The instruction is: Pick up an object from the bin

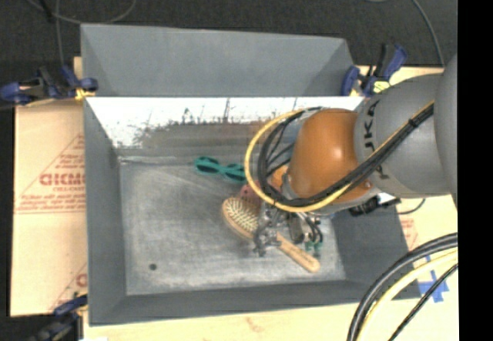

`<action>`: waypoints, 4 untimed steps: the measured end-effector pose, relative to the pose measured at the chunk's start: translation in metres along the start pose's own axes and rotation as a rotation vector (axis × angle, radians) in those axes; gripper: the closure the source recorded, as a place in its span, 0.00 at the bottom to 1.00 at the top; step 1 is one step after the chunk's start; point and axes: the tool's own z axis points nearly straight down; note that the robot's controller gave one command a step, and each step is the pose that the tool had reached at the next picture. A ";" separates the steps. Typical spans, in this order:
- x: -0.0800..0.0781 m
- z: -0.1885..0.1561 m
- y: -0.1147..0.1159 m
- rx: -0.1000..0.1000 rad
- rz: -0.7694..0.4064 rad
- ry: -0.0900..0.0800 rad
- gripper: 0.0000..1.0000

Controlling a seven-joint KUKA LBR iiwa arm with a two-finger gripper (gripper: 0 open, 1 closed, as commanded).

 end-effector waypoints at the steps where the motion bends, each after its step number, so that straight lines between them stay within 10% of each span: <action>1: -0.001 -0.001 0.000 0.000 0.000 -0.002 1.00; 3: -0.003 -0.037 0.003 0.003 -0.017 -0.005 1.00; 4: -0.002 -0.063 0.004 0.000 0.041 -0.005 0.00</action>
Offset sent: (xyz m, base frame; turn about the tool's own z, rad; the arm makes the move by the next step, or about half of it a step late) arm 0.0022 -0.0008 0.0176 0.0250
